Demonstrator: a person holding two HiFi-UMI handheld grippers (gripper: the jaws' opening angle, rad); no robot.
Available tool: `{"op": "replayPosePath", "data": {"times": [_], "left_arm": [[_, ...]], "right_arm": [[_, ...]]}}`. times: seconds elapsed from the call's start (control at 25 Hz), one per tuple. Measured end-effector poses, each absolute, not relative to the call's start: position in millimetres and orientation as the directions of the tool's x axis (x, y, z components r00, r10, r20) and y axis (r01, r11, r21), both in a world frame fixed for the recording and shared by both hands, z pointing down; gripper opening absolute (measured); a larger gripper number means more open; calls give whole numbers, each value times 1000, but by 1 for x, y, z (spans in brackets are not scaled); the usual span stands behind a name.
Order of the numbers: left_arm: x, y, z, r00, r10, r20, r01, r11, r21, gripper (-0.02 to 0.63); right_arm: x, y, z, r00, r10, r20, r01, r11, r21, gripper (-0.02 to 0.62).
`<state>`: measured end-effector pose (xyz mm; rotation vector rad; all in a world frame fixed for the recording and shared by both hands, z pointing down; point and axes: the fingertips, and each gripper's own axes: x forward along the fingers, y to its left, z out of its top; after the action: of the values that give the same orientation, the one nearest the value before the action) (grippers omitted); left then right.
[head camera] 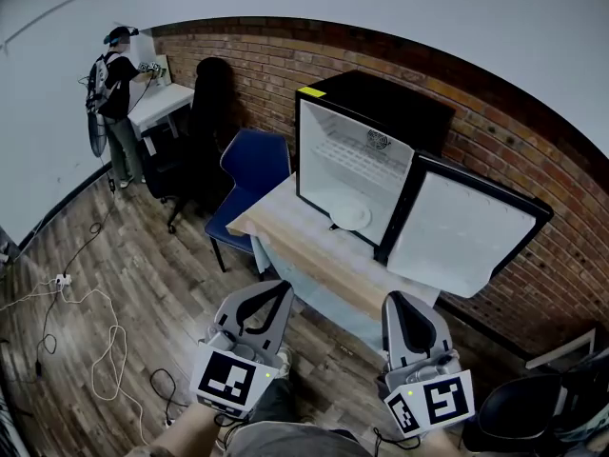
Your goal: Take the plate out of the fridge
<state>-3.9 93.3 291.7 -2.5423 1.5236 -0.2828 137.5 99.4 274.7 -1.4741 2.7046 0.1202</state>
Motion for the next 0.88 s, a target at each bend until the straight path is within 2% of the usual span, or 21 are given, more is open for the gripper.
{"op": "replayPosePath", "data": {"times": [0.88], "left_arm": [[-47, -64, 298, 543, -832, 117, -808, -555, -199, 18]], "right_arm": [[88, -46, 279, -475, -879, -32, -880, 474, 41, 31]]}}
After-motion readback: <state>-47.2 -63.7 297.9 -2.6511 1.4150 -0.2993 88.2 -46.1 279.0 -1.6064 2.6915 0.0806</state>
